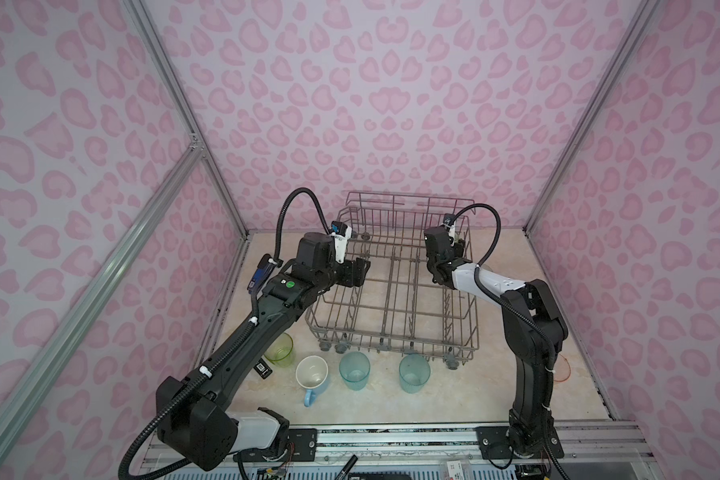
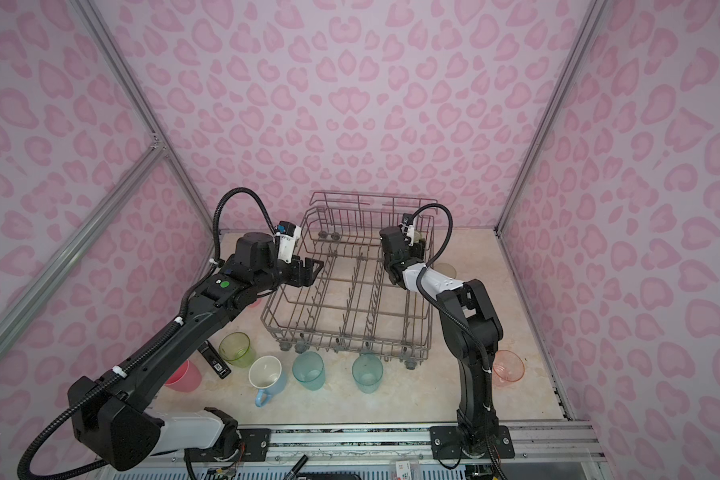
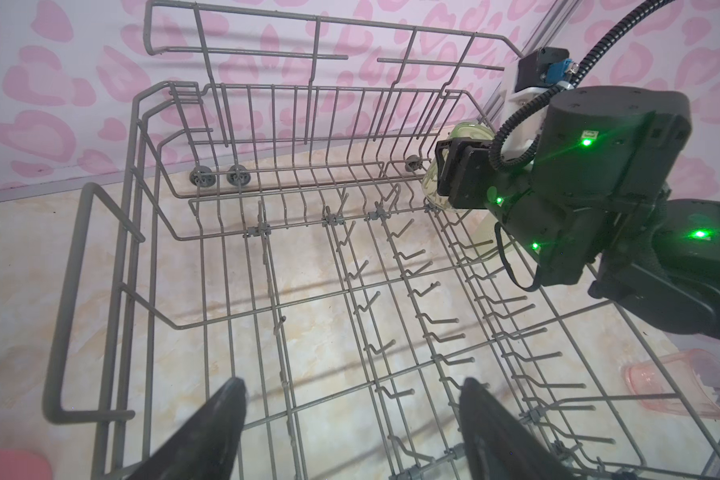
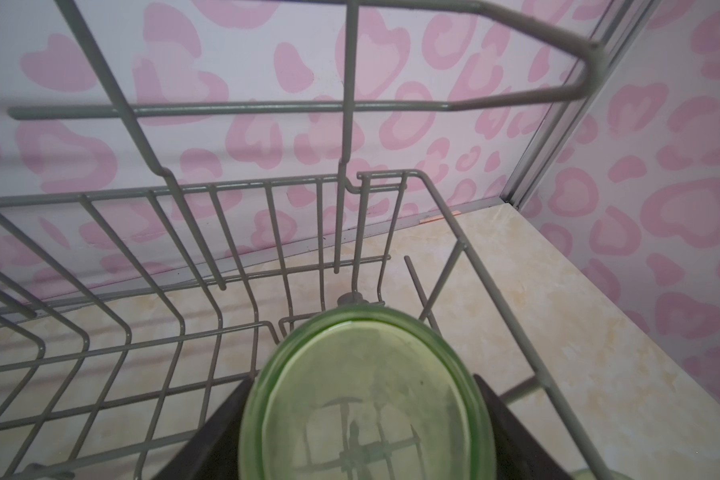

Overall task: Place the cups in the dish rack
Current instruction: 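Lower the green cup into the rack with the right gripper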

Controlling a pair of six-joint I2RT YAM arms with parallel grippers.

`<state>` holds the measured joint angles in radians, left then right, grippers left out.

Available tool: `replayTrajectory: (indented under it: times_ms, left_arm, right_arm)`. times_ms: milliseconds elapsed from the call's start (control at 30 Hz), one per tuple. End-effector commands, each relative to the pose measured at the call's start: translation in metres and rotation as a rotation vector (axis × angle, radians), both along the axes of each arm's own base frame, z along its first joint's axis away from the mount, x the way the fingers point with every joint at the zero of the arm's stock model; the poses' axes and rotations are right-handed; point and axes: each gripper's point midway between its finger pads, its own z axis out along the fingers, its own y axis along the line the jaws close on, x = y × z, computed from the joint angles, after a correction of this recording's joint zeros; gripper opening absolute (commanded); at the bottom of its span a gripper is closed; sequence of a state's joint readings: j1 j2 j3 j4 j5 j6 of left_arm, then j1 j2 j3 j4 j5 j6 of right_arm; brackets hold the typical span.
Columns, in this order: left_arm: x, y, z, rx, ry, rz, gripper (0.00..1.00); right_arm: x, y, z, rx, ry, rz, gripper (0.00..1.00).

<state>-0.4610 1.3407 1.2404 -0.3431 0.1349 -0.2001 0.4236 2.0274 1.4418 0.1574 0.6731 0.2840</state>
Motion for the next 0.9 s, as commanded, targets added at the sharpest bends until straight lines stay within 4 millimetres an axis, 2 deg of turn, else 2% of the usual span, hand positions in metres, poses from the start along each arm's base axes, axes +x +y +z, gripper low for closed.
replayTrajectory:
  times_ms: [0, 533, 667, 867]
  left_arm:
    - [0.001, 0.0, 0.011, -0.019, -0.038, 0.008, 0.83]
    - [0.003, 0.003, 0.012, -0.018, -0.044, 0.021, 0.82]
    - [0.003, 0.003, 0.01, -0.016, -0.038, 0.022, 0.82]
    - [0.004, 0.004, 0.009, -0.01, -0.041, 0.028, 0.83]
  right_arm:
    - [-0.001, -0.002, -0.013, 0.003, 0.012, -0.023, 0.5]
    - [-0.014, -0.004, -0.059, 0.005, 0.137, -0.041, 0.52]
    - [-0.014, -0.003, -0.061, 0.012, 0.155, -0.042, 0.54]
    - [-0.014, 0.0, -0.059, 0.015, 0.181, -0.034, 0.63]
